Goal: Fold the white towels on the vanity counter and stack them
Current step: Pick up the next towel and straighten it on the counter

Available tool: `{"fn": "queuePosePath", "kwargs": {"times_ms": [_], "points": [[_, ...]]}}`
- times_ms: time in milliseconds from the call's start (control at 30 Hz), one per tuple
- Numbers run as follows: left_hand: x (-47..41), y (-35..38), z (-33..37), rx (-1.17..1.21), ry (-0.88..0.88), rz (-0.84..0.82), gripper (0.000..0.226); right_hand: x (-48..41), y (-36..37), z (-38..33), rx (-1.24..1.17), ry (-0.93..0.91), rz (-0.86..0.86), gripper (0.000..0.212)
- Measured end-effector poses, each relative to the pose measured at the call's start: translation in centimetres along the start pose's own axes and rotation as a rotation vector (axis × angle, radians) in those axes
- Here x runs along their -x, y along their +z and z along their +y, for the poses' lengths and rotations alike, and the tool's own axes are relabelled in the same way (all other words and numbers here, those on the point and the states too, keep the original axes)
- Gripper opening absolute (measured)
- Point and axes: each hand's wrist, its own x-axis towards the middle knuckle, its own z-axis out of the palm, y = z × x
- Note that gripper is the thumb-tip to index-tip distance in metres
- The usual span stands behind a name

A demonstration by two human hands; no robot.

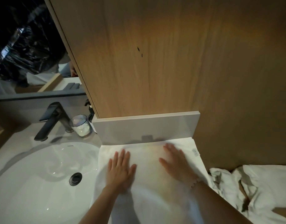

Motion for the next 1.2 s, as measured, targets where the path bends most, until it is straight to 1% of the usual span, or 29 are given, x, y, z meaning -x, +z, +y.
{"fn": "queuePosePath", "kwargs": {"times_ms": [33,67,100,133,167,200,233,267,333,400,433,467,533,633,700,867,1033,1100,1200], "points": [[0.0,-0.2,0.1,-0.003,-0.007,-0.006,0.133,0.1,-0.7,0.2,-0.117,0.044,0.198,0.083],[-0.1,-0.2,0.2,0.000,-0.014,-0.004,0.134,-0.1,-1.1,0.9,-0.132,0.127,0.421,0.069],[-0.1,-0.2,0.3,0.001,-0.019,-0.008,0.135,-0.3,-1.8,1.7,-0.154,0.258,0.585,0.054],[-0.1,-0.3,0.3,0.001,-0.018,-0.020,0.136,-0.5,-2.8,2.5,-0.220,0.413,0.618,0.043],[0.0,-0.3,0.3,0.001,-0.013,-0.031,0.136,-0.9,-3.5,3.4,-0.323,0.549,0.572,0.038],[0.0,-0.4,0.3,0.003,-0.009,-0.036,0.136,-1.2,-4.2,4.0,-0.431,0.635,0.480,0.033],[0.0,-0.3,0.3,0.003,-0.008,-0.038,0.136,-1.4,-4.5,4.6,-0.519,0.654,0.419,0.028],[-0.1,-0.3,0.3,0.003,-0.006,-0.036,0.136,-1.5,-4.7,4.8,-0.576,0.636,0.402,0.022],[0.0,-0.2,0.3,0.008,-0.001,-0.020,0.134,-1.6,-5.1,4.9,-0.652,0.588,0.421,0.013],[0.1,-0.2,0.2,0.000,0.011,-0.025,0.133,-1.2,-5.1,5.4,-0.715,0.482,0.439,0.004],[0.1,-0.2,0.2,0.000,0.019,-0.033,0.133,-1.1,-5.2,5.6,-0.763,0.429,0.455,0.003],[0.1,-0.2,0.2,0.005,0.026,-0.039,0.133,-1.0,-5.3,5.9,-0.796,0.392,0.474,0.007],[0.1,-0.3,0.1,0.018,0.036,-0.041,0.132,-0.8,-5.9,6.1,-0.800,0.355,0.468,0.015],[0.0,-0.2,0.0,0.000,0.035,-0.043,0.132,-1.0,-6.5,6.3,-0.764,0.293,0.398,0.021],[0.0,-0.2,0.1,-0.014,0.033,-0.042,0.131,-1.3,-6.6,6.5,-0.757,0.290,0.369,0.023],[0.0,-0.2,0.1,-0.021,0.032,-0.044,0.131,-1.5,-6.6,6.6,-0.745,0.262,0.344,0.017],[-0.1,-0.2,0.0,0.005,0.028,-0.022,0.131,-1.6,-6.3,6.5,-0.754,0.284,0.398,0.014],[-0.2,-0.2,0.0,0.000,0.020,-0.015,0.131,-1.5,-6.5,6.3,-0.736,0.263,0.369,0.011],[-0.2,-0.1,0.0,-0.001,0.015,-0.007,0.131,-1.6,-6.6,6.2,-0.648,0.208,0.272,0.013]]}}
